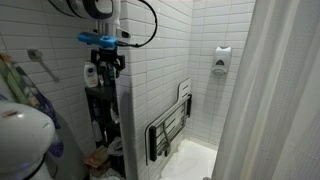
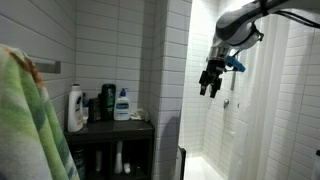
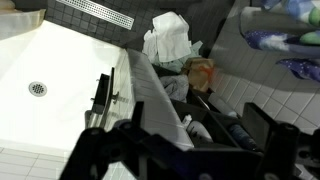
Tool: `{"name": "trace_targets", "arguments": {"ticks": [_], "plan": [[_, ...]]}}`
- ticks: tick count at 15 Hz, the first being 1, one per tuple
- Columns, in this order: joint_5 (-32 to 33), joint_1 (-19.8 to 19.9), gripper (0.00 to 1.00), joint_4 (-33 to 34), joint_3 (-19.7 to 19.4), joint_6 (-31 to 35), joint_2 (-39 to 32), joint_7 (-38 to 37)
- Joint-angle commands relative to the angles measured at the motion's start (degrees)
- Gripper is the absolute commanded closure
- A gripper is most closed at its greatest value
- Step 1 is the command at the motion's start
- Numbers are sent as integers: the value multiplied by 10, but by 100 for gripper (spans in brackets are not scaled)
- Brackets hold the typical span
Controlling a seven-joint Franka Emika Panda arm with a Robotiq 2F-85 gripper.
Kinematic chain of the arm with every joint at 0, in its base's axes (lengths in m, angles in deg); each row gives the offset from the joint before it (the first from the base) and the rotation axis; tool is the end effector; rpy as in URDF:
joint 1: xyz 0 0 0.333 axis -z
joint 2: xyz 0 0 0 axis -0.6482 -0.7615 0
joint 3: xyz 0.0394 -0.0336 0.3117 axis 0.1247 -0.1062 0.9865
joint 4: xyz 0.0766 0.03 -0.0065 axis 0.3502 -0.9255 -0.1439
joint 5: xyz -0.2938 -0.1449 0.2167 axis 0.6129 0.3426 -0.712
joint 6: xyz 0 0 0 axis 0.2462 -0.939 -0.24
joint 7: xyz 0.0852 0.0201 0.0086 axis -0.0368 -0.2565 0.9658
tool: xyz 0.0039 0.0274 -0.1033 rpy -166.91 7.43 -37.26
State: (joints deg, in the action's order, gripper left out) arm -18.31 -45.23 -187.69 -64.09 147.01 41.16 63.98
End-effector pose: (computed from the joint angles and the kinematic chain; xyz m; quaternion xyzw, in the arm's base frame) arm 0.3874 0.0256 0.5069 -0.9904 -0.0968 -0.0291 0.0938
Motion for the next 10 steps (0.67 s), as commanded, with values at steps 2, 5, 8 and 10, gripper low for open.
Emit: {"name": "trace_targets", "arguments": {"ticks": [2, 5, 8, 10], "plan": [[-1, 2, 0, 1, 2, -2, 0, 1], [-1, 2, 0, 1, 2, -2, 0, 1], [-81, -28, 0, 8, -19, -17, 0, 42], [-131, -41, 0, 5, -22, -14, 3, 77]]}}
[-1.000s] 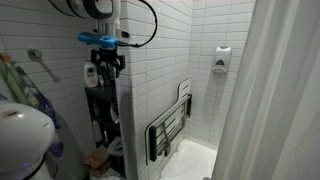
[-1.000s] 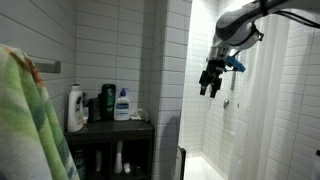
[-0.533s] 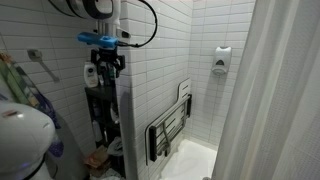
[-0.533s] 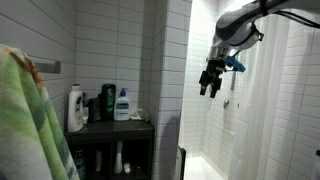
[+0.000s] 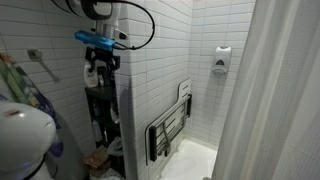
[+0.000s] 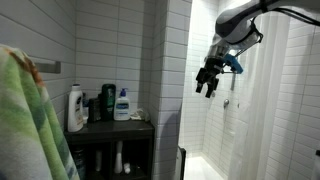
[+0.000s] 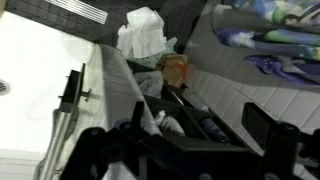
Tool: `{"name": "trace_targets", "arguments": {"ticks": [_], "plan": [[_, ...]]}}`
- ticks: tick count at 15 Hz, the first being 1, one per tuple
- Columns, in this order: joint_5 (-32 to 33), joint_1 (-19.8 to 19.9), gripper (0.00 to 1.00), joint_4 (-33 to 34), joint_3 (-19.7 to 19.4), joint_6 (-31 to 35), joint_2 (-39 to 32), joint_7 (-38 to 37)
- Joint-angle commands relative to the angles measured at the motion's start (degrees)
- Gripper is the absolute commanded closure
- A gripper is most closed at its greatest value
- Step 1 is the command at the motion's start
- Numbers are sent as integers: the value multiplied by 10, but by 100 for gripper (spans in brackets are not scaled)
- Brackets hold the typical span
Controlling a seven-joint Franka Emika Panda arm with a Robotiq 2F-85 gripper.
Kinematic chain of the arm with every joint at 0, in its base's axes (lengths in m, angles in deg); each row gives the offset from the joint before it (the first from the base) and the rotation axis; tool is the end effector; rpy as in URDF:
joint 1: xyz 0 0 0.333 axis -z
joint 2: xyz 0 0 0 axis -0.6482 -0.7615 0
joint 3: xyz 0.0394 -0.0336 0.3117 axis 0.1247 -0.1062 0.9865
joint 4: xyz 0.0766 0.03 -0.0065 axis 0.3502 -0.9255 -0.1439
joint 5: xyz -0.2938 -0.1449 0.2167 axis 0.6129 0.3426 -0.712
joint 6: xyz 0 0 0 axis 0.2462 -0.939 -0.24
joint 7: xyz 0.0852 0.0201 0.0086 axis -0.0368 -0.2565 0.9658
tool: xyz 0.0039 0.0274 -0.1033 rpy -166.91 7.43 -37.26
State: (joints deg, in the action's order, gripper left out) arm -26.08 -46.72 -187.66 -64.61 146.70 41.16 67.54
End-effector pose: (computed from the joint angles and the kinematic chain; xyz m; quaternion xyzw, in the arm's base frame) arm 0.3865 0.0412 0.5091 -0.9800 -0.1141 -0.0349 0.1592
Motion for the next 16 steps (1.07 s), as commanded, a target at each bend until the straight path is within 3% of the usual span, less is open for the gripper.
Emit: {"name": "trace_targets", "arguments": {"ticks": [1, 8, 16], "plan": [[-61, -27, 0, 2, -12, -8, 4, 47], [129, 34, 0, -31, 54, 53, 18, -60], [255, 132, 0, -74, 47, 156, 1, -237]]}}
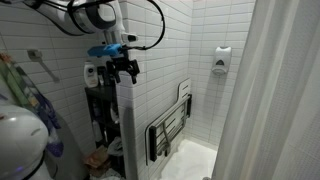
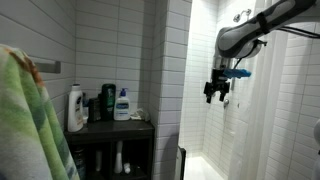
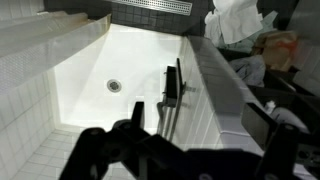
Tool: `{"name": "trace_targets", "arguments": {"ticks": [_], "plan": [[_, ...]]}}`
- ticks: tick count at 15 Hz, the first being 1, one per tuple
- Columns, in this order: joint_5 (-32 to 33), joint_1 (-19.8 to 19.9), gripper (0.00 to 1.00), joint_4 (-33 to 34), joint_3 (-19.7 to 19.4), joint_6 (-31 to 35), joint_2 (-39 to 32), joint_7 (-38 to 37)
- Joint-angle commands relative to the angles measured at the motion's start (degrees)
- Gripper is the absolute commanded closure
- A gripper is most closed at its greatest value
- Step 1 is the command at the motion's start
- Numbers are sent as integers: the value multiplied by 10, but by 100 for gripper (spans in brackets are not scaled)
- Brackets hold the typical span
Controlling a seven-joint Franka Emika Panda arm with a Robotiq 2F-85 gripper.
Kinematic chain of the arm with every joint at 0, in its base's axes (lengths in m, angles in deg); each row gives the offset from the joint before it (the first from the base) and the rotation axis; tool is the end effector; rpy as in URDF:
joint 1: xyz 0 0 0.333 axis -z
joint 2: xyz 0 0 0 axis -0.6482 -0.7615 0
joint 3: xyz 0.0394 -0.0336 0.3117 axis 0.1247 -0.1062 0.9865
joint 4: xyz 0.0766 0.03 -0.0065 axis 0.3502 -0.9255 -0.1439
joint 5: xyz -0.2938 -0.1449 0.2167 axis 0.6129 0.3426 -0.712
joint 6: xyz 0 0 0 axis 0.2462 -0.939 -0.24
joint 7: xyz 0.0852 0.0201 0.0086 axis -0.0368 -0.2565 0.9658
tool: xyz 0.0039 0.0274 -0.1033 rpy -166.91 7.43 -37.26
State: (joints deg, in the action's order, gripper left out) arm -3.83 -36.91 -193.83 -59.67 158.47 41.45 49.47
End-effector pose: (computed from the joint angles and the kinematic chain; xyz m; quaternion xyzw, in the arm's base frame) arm 0.3898 -0.0147 0.4753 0.9964 -0.0222 0.0709 0.0414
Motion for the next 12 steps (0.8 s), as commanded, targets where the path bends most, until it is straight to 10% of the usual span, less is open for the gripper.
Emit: {"name": "trace_targets", "arguments": {"ticks": [1, 12], "plan": [[47, 50, 0, -15, -4, 61, -7, -75], [233, 219, 0, 12, 5, 210, -93, -291]]}}
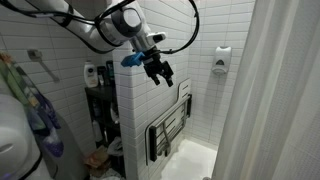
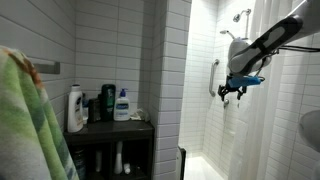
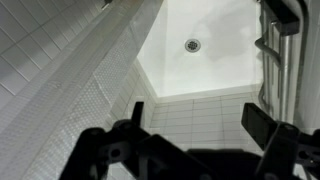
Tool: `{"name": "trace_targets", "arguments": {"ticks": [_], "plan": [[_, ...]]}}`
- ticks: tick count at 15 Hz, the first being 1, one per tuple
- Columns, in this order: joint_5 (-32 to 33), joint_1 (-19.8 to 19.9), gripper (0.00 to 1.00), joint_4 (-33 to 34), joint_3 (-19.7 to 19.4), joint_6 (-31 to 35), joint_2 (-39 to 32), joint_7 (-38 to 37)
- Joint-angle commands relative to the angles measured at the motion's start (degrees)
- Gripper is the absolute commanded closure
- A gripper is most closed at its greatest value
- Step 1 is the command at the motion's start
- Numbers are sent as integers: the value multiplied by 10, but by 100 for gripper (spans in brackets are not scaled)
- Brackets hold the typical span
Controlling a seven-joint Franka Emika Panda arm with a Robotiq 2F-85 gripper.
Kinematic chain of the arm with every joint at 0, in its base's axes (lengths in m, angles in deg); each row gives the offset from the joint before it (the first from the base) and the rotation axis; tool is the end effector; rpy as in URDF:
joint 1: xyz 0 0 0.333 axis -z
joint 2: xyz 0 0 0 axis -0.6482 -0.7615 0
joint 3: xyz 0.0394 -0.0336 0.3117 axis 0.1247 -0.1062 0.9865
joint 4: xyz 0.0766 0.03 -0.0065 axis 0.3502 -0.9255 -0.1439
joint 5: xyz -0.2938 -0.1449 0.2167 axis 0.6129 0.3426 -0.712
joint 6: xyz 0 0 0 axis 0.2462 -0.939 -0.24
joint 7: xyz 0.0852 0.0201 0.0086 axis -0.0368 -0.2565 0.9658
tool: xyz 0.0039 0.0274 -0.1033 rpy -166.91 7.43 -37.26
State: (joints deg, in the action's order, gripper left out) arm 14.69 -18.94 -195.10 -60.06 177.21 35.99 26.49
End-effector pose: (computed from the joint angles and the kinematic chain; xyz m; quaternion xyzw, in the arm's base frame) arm 0.3999 -0.1463 0.4618 0.9382 -0.2571 0.1779 0.1486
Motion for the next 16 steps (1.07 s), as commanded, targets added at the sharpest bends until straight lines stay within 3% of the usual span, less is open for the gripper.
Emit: {"name": "trace_targets", "arguments": {"ticks": [1, 5, 12, 16], "plan": [[67, 52, 0, 32, 10, 28, -48, -82], [175, 87, 0, 65, 6, 37, -87, -180], [381, 64, 0, 144, -55, 17, -142, -338], [464, 43, 0, 168, -92, -41, -149, -433]]}}
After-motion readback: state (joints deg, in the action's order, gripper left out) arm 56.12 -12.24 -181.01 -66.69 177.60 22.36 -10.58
